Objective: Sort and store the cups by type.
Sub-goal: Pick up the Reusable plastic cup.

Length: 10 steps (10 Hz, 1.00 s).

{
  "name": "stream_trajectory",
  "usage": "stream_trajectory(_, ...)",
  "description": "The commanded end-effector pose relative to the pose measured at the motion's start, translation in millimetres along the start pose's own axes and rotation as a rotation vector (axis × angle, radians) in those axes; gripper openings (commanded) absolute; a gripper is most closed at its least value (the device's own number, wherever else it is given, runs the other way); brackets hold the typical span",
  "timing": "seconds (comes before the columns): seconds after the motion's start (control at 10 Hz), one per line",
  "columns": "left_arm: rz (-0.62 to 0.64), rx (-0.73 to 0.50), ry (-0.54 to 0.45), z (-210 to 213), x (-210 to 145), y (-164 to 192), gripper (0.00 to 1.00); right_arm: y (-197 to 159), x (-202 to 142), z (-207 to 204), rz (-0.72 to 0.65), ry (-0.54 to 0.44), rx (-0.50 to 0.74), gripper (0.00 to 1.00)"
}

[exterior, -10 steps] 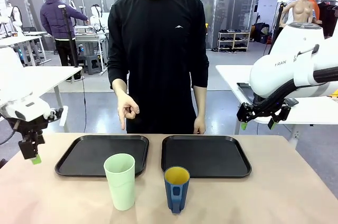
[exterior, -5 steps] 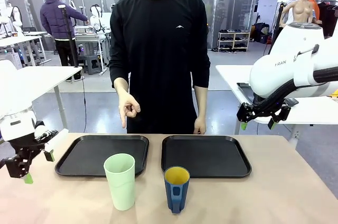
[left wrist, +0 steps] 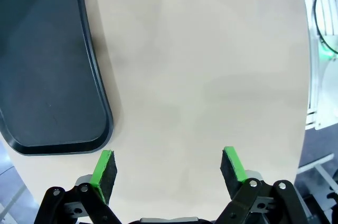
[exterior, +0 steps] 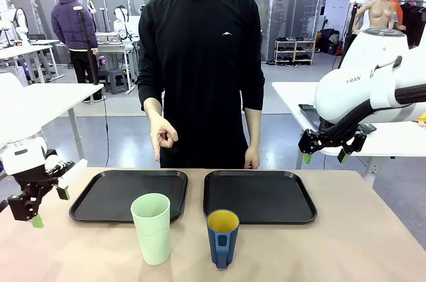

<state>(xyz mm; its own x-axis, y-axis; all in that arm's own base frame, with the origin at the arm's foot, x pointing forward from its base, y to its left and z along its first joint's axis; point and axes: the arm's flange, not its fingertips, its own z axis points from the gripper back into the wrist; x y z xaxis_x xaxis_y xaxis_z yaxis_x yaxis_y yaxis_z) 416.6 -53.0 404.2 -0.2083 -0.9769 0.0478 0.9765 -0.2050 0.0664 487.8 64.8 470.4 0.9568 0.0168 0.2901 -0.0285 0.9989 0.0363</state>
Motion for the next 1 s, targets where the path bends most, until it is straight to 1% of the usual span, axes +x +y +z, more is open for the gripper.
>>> stream_trajectory(0.0, -0.007, 0.039, -0.097, -10.5, 2.3, 4.5, 1.0, -1.0, -0.1, 0.8, -0.007, -0.003, 0.0, 1.0)
stream_trajectory(0.2, 0.005, 0.143, -0.249, -20.6, -3.3, 3.9, 1.0, -1.0, -0.1, 0.8, -0.007, -0.003, 0.0, 1.0)
stream_trajectory(0.4, 0.0, 0.231, -0.45, -39.3, -9.3, -4.3, 1.0, -1.0, -0.1, 0.8, -0.007, -0.003, 0.0, 1.0)
stream_trajectory(0.5, 0.004, 0.301, -0.533, -49.1, -12.3, -8.1, 1.0, -1.0, -0.1, 0.8, -0.007, -0.003, 0.0, 1.0)
stream_trajectory(0.6, -0.001, 0.353, -0.646, -56.1, -16.8, -12.5, 1.0, -1.0, -0.1, 0.8, -0.007, -0.003, 0.0, 1.0)
stream_trajectory(0.7, -0.013, 0.383, -0.766, -64.8, -22.6, -16.4, 1.0, -1.0, -0.1, 0.8, -0.007, -0.003, 0.0, 1.0)
stream_trajectory(0.9, -0.018, 0.399, -0.986, -83.2, -36.4, -19.9, 1.0, -1.0, -0.1, 0.8, -0.007, -0.003, 0.0, 1.0)
